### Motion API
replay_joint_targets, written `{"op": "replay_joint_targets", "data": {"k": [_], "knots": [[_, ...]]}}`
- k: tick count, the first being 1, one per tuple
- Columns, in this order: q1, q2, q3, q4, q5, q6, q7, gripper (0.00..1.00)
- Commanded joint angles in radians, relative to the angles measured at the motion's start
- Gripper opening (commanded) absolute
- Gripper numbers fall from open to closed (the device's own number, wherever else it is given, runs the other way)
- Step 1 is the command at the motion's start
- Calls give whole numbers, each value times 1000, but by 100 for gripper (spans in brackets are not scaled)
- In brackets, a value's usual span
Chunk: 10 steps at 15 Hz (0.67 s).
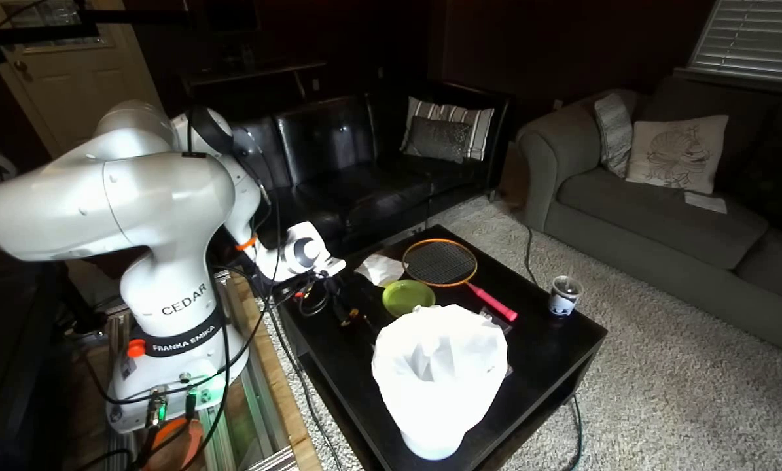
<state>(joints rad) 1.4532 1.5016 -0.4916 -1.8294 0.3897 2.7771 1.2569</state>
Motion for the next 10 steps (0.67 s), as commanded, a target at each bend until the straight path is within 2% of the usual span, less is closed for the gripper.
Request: {"op": "replay_joint_targets", "data": {"k": [1, 10], "knots": [[-26, 0, 6, 34, -160, -41, 160, 8], [-129, 0, 59, 113, -472, -108, 437, 8]]}}
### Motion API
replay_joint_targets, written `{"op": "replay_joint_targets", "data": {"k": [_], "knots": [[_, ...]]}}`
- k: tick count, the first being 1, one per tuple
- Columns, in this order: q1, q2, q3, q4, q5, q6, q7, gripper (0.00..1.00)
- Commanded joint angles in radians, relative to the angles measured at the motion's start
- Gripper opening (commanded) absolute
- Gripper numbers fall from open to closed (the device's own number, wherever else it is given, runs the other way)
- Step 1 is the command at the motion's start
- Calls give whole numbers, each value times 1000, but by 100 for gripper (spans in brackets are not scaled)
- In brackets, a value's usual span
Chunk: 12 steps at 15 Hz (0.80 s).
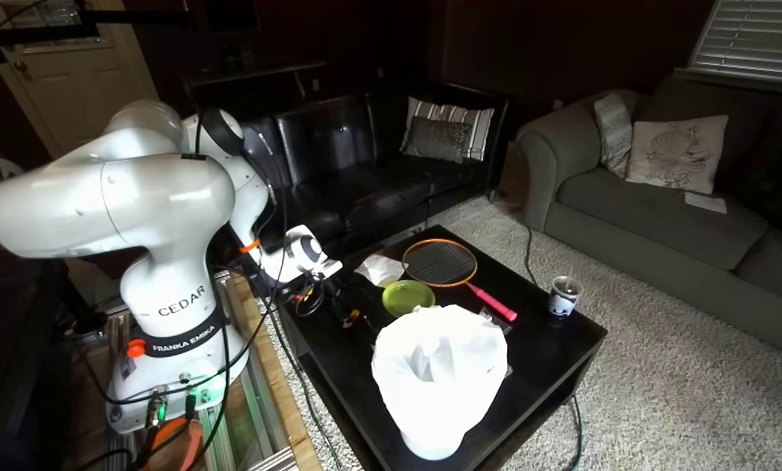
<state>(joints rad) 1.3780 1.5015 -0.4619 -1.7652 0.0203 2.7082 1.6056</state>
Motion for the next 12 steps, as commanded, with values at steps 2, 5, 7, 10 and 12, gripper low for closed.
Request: {"op": "replay_joint_targets", "data": {"k": [2, 5, 7, 10, 12], "knots": [[-84, 0, 48, 69, -154, -49, 130, 19], [-125, -6, 72, 92, -222, -61, 184, 63], [-149, -7, 87, 104, -261, -69, 214, 77], [-180, -9, 103, 117, -306, -73, 246, 97], [-196, -10, 106, 118, -313, -66, 256, 100]]}}
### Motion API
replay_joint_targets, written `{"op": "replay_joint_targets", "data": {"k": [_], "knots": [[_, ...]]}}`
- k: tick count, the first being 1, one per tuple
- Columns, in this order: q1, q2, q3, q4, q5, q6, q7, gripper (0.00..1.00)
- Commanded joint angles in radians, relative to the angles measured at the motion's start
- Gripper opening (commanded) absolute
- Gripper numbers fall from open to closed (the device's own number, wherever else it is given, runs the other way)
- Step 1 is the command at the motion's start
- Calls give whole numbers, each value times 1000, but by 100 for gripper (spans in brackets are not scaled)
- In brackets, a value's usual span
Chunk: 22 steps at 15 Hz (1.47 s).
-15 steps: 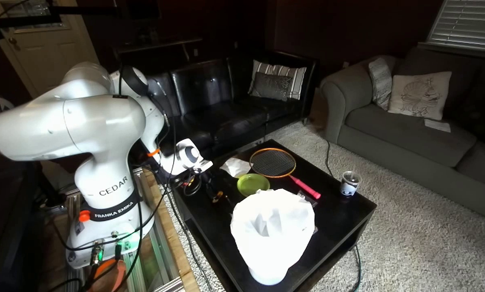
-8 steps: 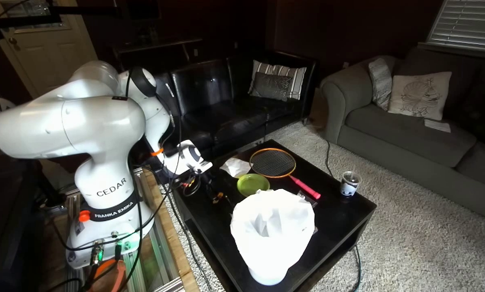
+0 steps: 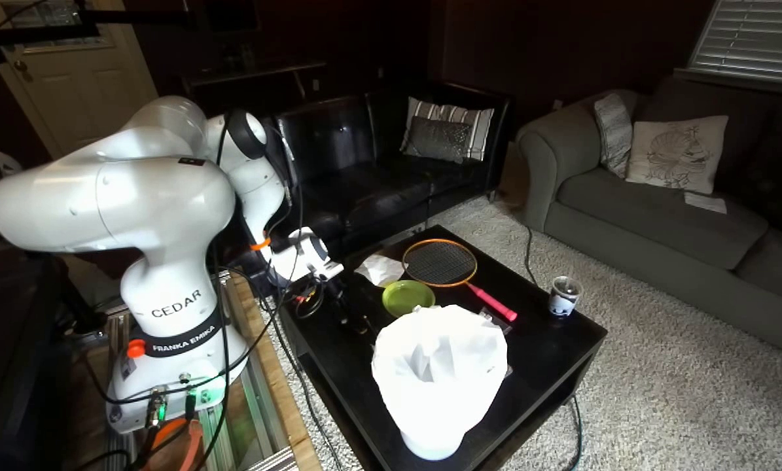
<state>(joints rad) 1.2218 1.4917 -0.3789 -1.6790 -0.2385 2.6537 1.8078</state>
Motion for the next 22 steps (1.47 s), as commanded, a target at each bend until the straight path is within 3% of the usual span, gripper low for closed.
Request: {"op": "replay_joint_targets", "data": {"k": [1, 4, 11, 13, 14, 16, 22], "knots": [[-50, 0, 25, 32, -45, -6, 54, 100], [-91, -1, 39, 35, -21, 7, 37, 100], [-234, -2, 88, 31, 56, 163, -4, 100], [-275, -3, 108, 38, 32, 183, 16, 100], [-289, -6, 117, 36, 31, 191, 15, 75], [-296, 17, 121, 72, 85, 181, -21, 69], [-342, -23, 158, 46, 141, 189, -84, 25]]}}
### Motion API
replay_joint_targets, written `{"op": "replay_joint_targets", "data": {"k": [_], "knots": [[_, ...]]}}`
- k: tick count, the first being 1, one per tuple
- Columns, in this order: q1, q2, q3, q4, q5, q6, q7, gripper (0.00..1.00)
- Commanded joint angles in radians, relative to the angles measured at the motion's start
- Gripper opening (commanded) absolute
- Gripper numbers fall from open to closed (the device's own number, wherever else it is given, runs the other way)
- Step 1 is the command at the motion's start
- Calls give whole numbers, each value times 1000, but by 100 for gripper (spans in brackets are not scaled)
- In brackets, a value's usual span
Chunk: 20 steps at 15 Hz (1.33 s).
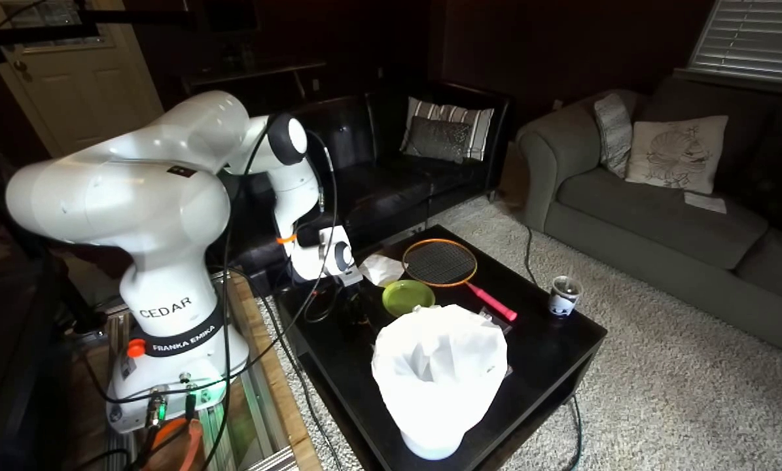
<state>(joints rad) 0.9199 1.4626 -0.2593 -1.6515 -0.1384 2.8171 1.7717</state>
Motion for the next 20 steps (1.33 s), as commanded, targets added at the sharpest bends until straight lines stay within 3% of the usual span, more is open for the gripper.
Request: {"op": "replay_joint_targets", "data": {"k": [1, 3, 7, 12, 16, 20], "knots": [[-47, -3, 47, 12, 47, 29, -58, 17], [-61, -18, 57, -2, 58, 32, -78, 7], [-90, -44, 77, -32, 72, 57, -116, 7], [-168, -67, 135, -96, 104, 232, -196, 6], [-305, -64, 240, -150, 144, 412, -348, 6], [-513, -35, 407, -173, 156, 558, -546, 6]]}}
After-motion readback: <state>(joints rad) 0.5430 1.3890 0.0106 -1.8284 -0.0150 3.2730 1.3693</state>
